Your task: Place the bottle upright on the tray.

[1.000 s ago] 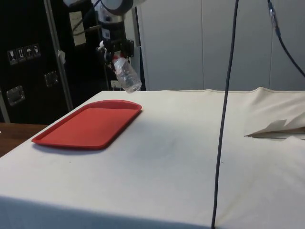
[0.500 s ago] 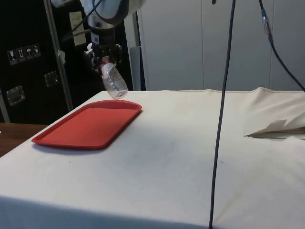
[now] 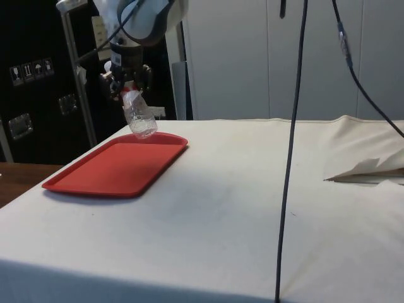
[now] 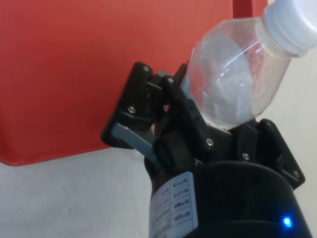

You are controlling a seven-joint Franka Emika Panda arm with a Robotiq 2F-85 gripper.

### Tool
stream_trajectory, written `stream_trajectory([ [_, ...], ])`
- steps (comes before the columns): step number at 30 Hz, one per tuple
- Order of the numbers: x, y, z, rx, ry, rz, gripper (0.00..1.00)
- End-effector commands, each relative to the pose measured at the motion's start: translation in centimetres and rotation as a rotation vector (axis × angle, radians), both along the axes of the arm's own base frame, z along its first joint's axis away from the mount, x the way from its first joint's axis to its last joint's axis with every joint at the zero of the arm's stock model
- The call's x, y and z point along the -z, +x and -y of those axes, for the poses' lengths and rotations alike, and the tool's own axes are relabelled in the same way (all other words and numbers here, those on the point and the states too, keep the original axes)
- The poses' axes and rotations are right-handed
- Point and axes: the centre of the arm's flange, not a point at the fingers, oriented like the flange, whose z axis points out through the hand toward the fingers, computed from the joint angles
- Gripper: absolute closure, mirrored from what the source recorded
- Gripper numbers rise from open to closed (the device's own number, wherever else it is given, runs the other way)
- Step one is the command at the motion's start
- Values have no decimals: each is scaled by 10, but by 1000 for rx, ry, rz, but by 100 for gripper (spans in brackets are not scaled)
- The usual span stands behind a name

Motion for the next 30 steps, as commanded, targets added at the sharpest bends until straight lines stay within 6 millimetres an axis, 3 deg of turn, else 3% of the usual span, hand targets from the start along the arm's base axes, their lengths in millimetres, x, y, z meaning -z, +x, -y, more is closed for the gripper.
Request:
stream_trajectory([
  [1, 0, 0, 0, 1, -3, 6, 67],
  [30, 1, 2, -6, 14, -105, 19, 67],
])
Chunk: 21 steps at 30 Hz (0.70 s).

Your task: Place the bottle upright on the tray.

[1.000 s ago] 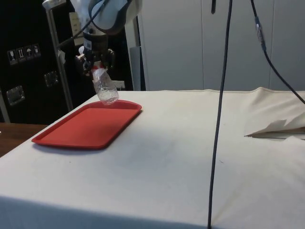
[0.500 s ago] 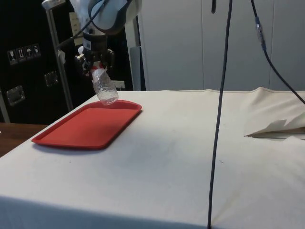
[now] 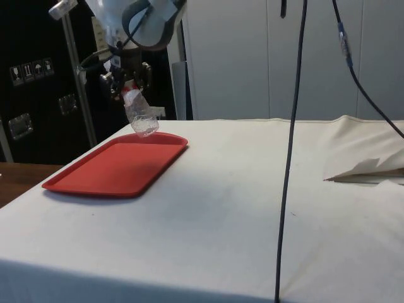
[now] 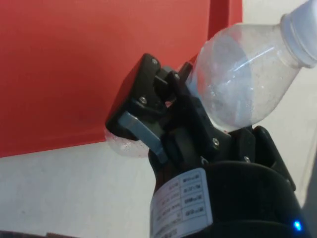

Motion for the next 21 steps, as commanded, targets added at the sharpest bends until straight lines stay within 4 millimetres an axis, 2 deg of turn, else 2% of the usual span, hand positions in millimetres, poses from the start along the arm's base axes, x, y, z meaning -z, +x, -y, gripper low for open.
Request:
stream_trajectory([
  [1, 0, 2, 0, 8, -19, 14, 67],
  [21, 0, -4, -5, 15, -20, 32, 67],
])
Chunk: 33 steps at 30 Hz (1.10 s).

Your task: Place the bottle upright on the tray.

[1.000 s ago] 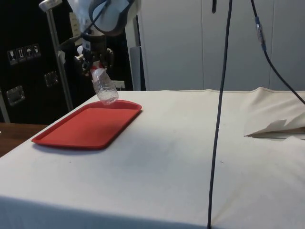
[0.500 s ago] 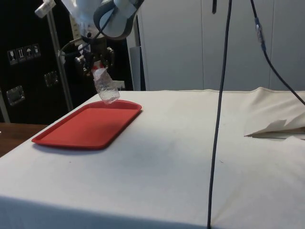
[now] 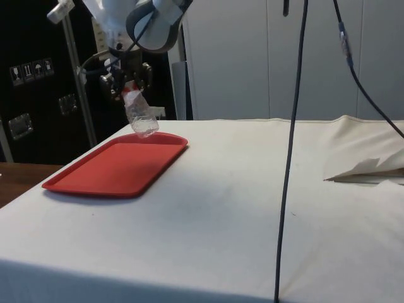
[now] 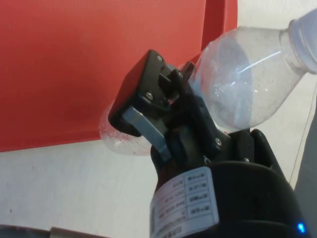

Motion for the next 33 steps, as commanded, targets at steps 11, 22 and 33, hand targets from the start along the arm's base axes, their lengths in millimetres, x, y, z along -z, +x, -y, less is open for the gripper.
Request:
stream_trajectory([
  [11, -2, -2, -7, 2, -8, 78, 67],
  [22, 0, 0, -18, 1, -56, 139, 67],
  [33, -1, 1, -26, 4, -101, 184, 67],
])
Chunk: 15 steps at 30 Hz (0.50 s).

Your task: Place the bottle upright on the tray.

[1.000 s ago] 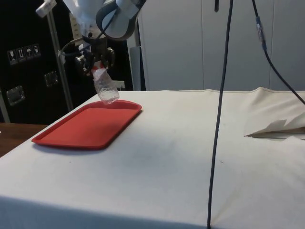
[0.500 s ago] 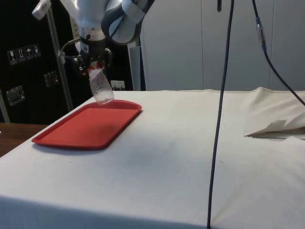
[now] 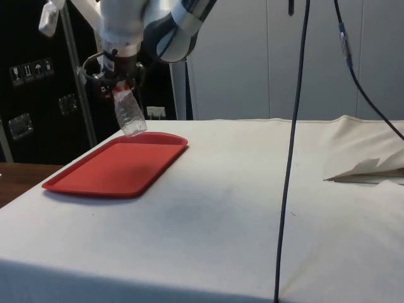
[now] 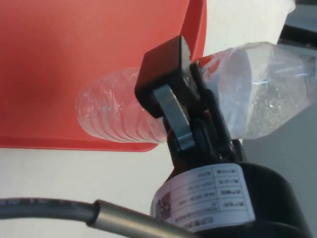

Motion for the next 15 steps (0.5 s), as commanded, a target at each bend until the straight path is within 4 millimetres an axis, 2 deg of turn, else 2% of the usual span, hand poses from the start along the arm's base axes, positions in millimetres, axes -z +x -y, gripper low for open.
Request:
stream_trajectory([
  [1, -3, 3, -1, 1, -16, 27, 67],
  [15, 4, -2, -12, 1, -60, 48, 67],
])
